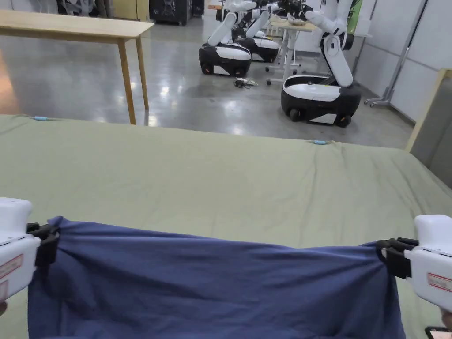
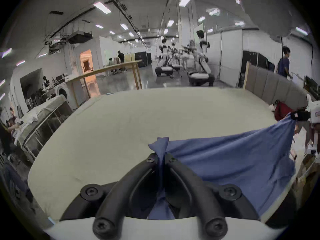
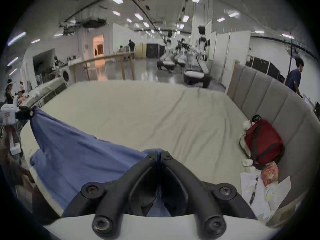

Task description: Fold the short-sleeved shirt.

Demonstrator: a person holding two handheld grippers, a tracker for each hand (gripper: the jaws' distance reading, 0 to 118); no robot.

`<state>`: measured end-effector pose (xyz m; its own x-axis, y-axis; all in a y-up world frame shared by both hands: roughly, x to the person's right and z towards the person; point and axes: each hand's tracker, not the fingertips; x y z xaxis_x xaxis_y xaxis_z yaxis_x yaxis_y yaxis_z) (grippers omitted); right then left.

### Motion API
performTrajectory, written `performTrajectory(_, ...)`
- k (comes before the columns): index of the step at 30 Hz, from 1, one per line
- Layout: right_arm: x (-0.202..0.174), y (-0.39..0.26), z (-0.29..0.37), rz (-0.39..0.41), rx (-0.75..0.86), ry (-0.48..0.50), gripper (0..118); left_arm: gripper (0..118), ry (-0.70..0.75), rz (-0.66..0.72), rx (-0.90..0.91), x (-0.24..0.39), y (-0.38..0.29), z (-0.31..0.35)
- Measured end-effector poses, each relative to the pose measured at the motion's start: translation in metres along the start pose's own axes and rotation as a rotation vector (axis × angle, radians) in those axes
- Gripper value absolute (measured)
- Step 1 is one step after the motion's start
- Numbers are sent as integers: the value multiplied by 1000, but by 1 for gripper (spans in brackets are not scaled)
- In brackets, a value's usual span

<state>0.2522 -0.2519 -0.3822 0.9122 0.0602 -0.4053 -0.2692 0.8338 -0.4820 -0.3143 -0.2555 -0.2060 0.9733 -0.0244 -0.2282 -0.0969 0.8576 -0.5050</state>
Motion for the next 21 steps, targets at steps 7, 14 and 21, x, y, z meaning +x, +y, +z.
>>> performTrajectory(7,-31,-110,77,14,-51,-34,6,5,-21,61,-102,-2,-108,80)
performTrajectory(14,-35,-191,54,-120,-177,-101,6,6,29,99,-235,1,-174,69)
performTrajectory(21,-55,-169,85,-139,26,-145,85,113,96,-4,-57,33,-143,84)
